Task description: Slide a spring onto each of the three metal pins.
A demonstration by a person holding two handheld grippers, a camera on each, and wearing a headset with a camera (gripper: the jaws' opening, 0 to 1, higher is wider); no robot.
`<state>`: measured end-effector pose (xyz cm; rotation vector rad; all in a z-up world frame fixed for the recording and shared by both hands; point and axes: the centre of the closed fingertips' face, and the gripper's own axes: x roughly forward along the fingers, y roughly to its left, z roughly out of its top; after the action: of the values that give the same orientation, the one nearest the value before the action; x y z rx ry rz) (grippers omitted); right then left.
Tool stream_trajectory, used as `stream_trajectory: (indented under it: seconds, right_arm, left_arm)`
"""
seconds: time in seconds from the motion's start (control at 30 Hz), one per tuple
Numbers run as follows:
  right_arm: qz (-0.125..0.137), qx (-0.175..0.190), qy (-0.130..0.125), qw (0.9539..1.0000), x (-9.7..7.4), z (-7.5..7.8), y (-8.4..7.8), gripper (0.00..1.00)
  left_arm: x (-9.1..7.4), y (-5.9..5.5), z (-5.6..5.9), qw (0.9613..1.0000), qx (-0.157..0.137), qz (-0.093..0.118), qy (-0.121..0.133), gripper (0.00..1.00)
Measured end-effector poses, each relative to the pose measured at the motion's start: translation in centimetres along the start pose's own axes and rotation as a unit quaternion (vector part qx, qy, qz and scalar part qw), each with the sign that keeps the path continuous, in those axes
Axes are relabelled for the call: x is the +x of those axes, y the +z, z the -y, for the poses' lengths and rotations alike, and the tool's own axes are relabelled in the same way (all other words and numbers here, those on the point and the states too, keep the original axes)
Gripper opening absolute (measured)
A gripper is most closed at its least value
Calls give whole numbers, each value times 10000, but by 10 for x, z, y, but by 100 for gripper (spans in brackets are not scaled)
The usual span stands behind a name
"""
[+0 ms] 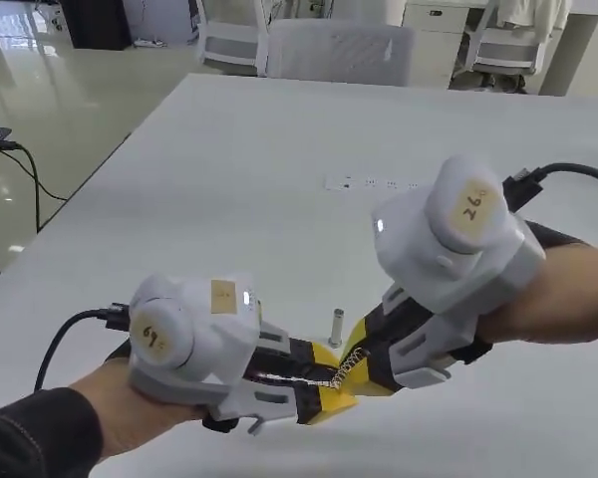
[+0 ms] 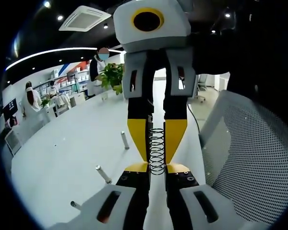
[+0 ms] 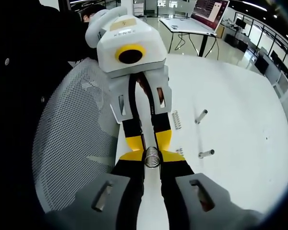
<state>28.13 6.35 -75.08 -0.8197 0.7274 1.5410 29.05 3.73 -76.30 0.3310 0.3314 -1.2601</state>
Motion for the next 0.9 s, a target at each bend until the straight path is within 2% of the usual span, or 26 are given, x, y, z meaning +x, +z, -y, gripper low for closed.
stream_trajectory:
  seconds: [0.33,0.7,0.9]
  right_arm:
    - [-34,57,-107,9999,-7,9,-2,13]
    - [-227,209,-289,9991,-14,20,-22,13]
    - [-300,305,-367,9984,-18,24,-32,13]
  left_arm:
    - [-5,-2,-6,9999,-136,5,83,12]
    - [-15,-6,-16,9991,-343,37,236,23]
    - [-25,-16,-21,9979,-537,24,363,29]
